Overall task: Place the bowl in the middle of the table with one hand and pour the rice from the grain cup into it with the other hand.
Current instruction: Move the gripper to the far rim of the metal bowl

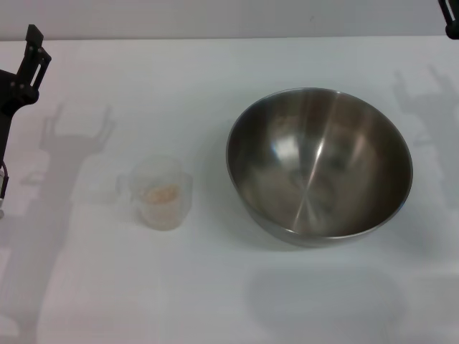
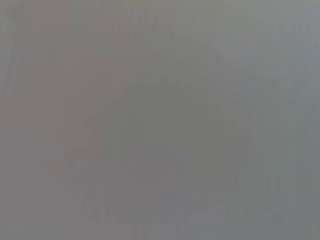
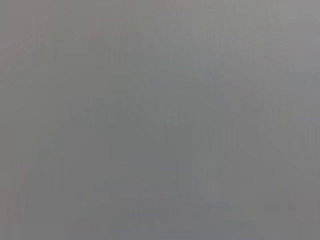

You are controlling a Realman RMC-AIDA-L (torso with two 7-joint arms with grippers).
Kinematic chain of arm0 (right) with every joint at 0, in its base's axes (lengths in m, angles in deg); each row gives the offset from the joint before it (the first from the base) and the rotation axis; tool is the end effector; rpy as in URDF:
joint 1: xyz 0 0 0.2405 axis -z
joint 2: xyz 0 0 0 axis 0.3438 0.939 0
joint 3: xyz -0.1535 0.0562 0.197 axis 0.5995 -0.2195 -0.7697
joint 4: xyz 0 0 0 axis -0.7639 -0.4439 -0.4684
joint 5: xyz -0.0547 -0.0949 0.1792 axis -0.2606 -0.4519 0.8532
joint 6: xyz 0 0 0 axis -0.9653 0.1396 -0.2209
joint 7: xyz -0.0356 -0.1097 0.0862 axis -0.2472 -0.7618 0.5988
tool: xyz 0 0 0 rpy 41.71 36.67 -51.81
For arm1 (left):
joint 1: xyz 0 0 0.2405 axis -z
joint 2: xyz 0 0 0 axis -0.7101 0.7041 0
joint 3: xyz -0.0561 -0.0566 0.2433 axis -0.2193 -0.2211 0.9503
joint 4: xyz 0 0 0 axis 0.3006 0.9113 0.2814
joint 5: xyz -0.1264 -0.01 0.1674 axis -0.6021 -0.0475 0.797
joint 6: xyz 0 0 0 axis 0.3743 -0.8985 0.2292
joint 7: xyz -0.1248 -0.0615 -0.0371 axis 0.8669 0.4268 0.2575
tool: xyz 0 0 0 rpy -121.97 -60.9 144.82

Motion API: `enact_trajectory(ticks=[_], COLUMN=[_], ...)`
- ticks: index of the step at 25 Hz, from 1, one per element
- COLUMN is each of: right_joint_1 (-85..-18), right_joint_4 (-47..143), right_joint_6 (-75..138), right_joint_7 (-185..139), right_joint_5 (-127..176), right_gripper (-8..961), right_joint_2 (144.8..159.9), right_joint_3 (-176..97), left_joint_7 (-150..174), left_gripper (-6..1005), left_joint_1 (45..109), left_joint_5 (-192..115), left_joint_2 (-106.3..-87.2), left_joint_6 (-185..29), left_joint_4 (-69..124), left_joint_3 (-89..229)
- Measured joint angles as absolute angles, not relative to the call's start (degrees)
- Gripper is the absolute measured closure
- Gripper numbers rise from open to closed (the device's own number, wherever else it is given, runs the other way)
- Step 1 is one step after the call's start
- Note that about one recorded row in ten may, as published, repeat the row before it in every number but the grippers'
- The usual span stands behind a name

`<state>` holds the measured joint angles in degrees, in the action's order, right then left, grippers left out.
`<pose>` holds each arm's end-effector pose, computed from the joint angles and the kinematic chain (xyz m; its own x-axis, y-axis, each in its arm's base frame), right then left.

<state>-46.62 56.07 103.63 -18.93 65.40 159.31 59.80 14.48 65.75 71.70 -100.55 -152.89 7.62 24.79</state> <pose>0.2806 0.3439 0.0225 0.6494 0.3779 -0.6599 -0.6574 -0.1572 -0.7370 -0.2904 0.3059 -0.0033 0.6132 -0.3137 0.7250 0.7210 -0.1529 -0.6759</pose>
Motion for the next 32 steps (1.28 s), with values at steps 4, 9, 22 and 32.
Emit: enact_trajectory(ticks=[4, 9, 22, 32], right_joint_1=[-46.5, -46.7, -46.1, -36.0], right_joint_4=[55.9, 56.1, 61.1, 100.1], right_joint_6=[105.3, 105.8, 104.6, 60.5], right_joint_7=[-20.6, -22.8, -31.2, -23.6], right_joint_5=[65.4, 65.0, 64.8, 56.3], right_gripper=[297, 298, 300, 305], right_joint_2=[159.17, 159.08, 158.86, 158.60], right_joint_3=[59.7, 60.3, 60.1, 59.3], left_joint_7=[14.5, 14.6, 15.0, 15.1], left_gripper=[128, 128, 129, 128], left_joint_1=[65.7, 64.3, 63.6, 63.9], left_joint_5=[72.0, 71.9, 71.7, 71.9], left_joint_2=[-100.65, -100.80, -100.94, -100.94], left_joint_6=[-153.4, -155.8, -155.3, -155.2], left_joint_4=[8.0, 8.0, 7.7, 7.7], left_joint_3=[24.8, 24.8, 25.3, 25.4])
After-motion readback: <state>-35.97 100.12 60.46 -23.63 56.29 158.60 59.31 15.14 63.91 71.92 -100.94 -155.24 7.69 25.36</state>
